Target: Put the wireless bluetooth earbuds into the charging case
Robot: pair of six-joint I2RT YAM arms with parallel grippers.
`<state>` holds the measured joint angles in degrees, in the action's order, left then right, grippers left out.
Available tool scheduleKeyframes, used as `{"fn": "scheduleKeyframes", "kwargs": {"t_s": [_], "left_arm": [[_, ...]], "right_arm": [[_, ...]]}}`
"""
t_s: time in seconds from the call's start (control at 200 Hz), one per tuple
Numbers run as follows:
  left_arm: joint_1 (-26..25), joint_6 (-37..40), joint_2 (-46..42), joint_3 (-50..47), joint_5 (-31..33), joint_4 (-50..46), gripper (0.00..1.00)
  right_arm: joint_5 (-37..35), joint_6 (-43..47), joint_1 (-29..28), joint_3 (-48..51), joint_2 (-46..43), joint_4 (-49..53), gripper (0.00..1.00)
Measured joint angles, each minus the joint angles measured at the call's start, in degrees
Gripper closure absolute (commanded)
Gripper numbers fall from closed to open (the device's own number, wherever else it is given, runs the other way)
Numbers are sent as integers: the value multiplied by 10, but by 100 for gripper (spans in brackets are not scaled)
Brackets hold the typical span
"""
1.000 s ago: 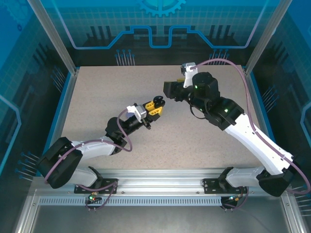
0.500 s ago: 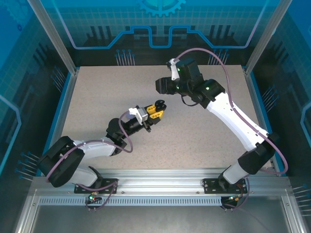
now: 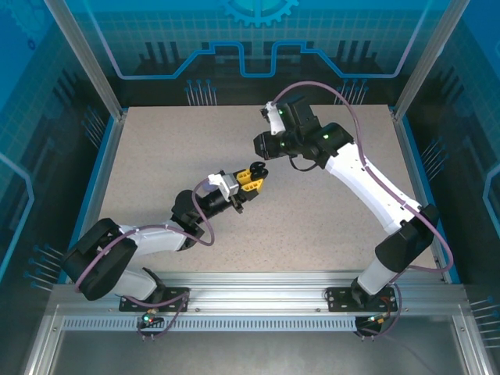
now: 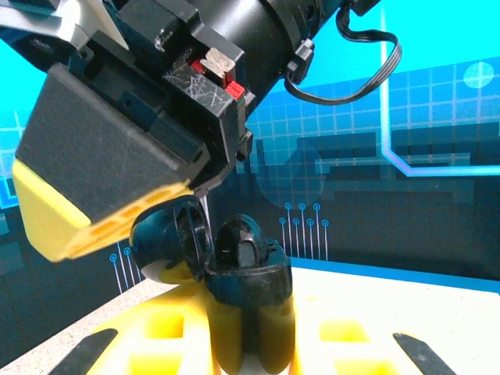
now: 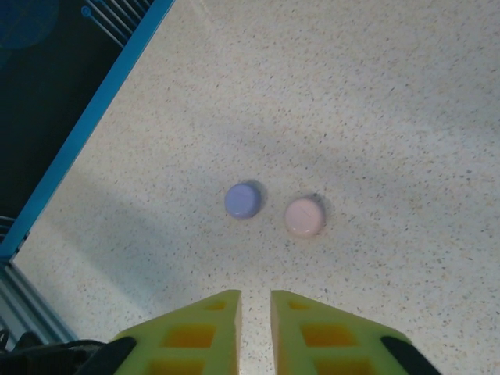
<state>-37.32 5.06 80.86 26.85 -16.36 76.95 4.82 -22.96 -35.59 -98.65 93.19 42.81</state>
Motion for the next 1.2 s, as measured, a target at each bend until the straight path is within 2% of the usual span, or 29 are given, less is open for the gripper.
{"fn": "scheduleKeyframes", "kwargs": {"t_s": [0.095,0.285,0.37,0.44,0.54,0.71,0.91,1.041,1.201], "left_arm": [[0,0,2,0,-3,-7,100],[-5,0,10,2,-10,-30,100],[-4,-2,13,13,-8,-31,100],[-4,-6,14,19,-8,-29,100],[-4,-12,16,20,-7,-24,100],[-4,-51,16,19,7,-36,100],[-4,-128,4,23,29,-177,100],[-4,-172,2,57,46,-306,100],[-4,-213,10,102,63,-408,100]], "right_arm": [[11,1,-3,29,-13,-3,91],[8,0,-22,90,-84,-14,92],[-2,-7,-27,116,-129,-13,86],[-18,-19,-27,130,-162,-14,74],[-46,-39,-11,147,-199,-28,65],[-90,-69,30,194,-247,-58,55],[-121,-89,38,301,-267,-90,48],[-132,-101,38,367,-271,-106,45],[-141,-116,39,419,-283,-128,43]]}}
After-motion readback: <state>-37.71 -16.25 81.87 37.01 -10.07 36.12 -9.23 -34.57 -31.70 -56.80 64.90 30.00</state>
